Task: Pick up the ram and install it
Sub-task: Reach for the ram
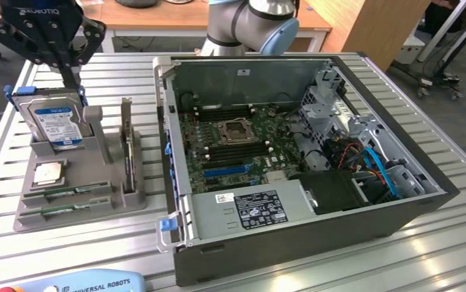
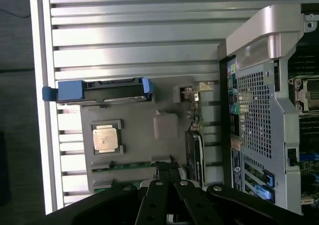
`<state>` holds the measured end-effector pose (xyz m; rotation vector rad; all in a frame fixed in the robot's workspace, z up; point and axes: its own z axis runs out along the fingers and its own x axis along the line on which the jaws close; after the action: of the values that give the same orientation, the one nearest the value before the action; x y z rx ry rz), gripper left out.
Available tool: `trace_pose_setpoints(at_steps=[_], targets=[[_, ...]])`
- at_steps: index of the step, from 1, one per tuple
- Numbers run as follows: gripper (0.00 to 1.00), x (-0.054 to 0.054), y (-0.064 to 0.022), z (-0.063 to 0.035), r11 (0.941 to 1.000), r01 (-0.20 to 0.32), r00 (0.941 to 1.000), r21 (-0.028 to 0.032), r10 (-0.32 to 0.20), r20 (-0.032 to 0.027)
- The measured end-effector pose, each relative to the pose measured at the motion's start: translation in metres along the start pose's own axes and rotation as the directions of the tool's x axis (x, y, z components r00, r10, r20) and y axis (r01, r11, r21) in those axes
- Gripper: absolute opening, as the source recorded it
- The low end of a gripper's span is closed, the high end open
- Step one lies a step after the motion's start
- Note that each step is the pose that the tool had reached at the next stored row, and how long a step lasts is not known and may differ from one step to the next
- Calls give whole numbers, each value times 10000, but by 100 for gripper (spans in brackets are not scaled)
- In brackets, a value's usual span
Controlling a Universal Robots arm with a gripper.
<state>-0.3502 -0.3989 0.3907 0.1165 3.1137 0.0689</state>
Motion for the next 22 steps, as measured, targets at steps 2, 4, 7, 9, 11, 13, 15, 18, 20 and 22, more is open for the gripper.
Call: trace_pose_setpoints(at_steps=[2,4,7,9,11,13,15,18,20,22], targets=[[10,49,-3,-1,10000,-1,10000,0,1,0],[10,90,-6,-1,10000,-1,10000,0,1,-1],[10,147,-11,-2,10000,0,10000,0,0,-1],[10,184,-14,-2,10000,0,10000,0,0,0],[10,219,-16,-2,10000,0,10000,0,0,0],[10,250,-19,-3,10000,0,10000,0,0,-1],[10,278,-21,-3,10000,0,10000,0,0,0],[10,314,-23,-4,10000,0,10000,0,0,0],[10,329,-25,-4,10000,-1,10000,0,1,0],[10,331,-25,-4,10000,2,10000,0,-2,0]])
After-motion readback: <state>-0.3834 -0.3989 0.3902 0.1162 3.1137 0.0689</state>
